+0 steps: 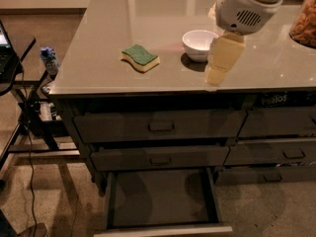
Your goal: Place sponge into bottom drawer
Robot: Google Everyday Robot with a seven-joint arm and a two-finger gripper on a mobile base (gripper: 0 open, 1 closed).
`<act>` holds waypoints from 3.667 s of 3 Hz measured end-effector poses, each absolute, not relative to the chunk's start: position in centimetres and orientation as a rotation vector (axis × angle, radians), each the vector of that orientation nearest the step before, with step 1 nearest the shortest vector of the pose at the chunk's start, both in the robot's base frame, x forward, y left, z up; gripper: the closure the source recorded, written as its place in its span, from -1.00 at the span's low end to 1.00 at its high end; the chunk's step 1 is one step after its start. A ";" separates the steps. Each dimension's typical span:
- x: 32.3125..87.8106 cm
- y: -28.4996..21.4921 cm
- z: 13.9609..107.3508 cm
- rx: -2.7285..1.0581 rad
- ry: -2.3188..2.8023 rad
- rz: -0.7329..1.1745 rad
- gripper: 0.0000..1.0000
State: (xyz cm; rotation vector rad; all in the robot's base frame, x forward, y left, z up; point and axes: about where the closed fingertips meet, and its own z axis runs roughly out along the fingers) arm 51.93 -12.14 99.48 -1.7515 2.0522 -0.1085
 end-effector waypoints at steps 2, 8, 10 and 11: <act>55.2 -8.7 97.7 -1.713 2.028 -0.022 -1.00; 69.7 1.6 91.2 -1.705 2.014 0.335 -1.00; 71.5 1.9 89.7 -1.635 2.031 0.356 -1.00; 72.8 2.0 88.8 -1.596 2.058 0.370 -1.00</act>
Offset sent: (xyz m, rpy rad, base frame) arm 0.0766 0.0707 -0.0440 0.1650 0.0278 0.0172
